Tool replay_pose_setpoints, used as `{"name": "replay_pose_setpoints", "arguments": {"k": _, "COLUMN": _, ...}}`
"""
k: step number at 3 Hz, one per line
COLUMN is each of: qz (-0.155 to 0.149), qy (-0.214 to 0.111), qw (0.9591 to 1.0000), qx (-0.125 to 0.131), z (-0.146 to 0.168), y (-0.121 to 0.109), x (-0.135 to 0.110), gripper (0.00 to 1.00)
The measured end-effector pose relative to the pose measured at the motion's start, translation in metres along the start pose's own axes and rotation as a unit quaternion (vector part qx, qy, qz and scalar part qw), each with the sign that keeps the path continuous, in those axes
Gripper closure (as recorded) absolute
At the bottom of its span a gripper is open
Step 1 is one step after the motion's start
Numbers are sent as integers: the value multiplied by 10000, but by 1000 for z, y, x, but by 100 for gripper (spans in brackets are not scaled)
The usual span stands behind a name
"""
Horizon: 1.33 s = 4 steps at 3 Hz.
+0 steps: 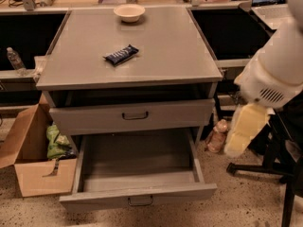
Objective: Close middle drawer
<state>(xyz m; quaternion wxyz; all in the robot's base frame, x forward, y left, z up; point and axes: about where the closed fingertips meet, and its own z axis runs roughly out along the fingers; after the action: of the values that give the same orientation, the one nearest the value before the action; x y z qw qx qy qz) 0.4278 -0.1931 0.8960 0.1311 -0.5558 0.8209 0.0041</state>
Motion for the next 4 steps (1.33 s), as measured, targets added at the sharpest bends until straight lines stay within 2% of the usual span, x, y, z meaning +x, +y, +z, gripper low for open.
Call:
{"name": "replay_pose_setpoints", "arguments": {"k": 1, "qz": 420, "qy": -207, "qw": 9986, "qx": -261, "z": 66, "y": 27, "x": 7, "gripper": 0}}
{"name": "replay_pose_setpoints", "arguments": {"k": 2, "qz": 809, "qy": -583, "qw": 9918, "qx": -801, "z": 149, "y": 61, "x": 18, "gripper": 0}}
{"name": "replay_pose_setpoints", "arguments": {"k": 3, "qz": 926, "qy": -763, "qw": 9905, "qx": -667, "z": 165, "y": 55, "x": 15, "gripper": 0}}
{"name": "replay_pose_setpoints", "arguments": {"k": 4, "qz": 917, "qy": -762, "qw": 9907, "qx": -652, "z": 164, "y": 54, "x": 15, "gripper": 0}}
